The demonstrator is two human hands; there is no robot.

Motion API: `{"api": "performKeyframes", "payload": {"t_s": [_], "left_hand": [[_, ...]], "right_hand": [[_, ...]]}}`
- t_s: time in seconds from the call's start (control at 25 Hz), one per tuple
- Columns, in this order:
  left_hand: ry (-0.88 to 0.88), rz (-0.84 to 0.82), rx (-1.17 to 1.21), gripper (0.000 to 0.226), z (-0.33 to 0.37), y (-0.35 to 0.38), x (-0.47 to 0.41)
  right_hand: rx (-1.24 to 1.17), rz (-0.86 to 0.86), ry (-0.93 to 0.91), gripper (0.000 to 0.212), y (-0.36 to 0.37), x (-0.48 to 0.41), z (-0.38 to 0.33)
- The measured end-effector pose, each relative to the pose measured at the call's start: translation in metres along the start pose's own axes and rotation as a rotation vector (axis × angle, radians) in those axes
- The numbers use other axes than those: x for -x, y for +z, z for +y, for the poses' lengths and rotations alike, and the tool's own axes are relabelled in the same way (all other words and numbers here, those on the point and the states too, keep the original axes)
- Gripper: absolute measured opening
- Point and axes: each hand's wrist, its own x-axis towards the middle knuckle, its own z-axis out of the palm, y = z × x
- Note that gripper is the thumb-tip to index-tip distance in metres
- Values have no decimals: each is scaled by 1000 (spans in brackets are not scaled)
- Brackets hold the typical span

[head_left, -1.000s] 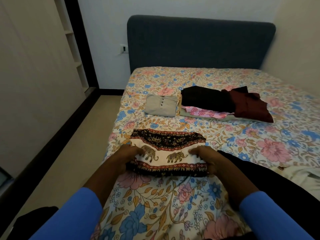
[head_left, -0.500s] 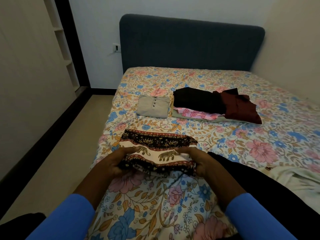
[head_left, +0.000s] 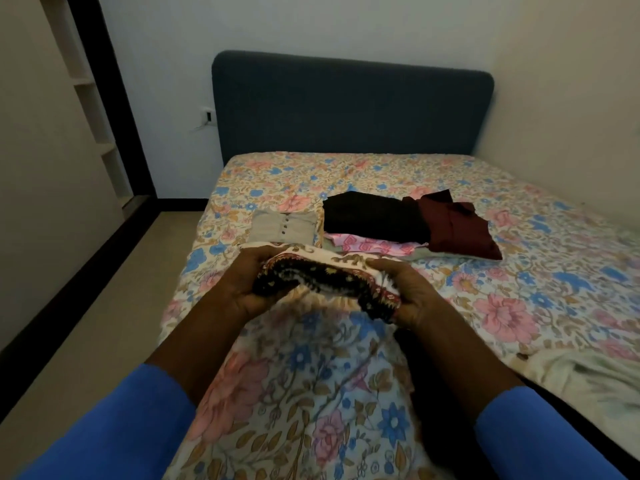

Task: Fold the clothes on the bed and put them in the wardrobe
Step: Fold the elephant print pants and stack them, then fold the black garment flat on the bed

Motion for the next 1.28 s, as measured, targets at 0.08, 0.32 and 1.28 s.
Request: {"api": "performKeyframes", "payload": {"t_s": [0.08,0.32,1.28], "left_hand": [[41,-49,-32,19,17,32,-35],[158,-148,-148,17,90,120,-194],[778,-236,-1741,71,-173,0,-102]], "right_hand": [[55,22,-61,22,-3,-18,-44],[123,91,-296,35,-17,-122,-194],[1894,324,77,27,-182,68,-15]]}}
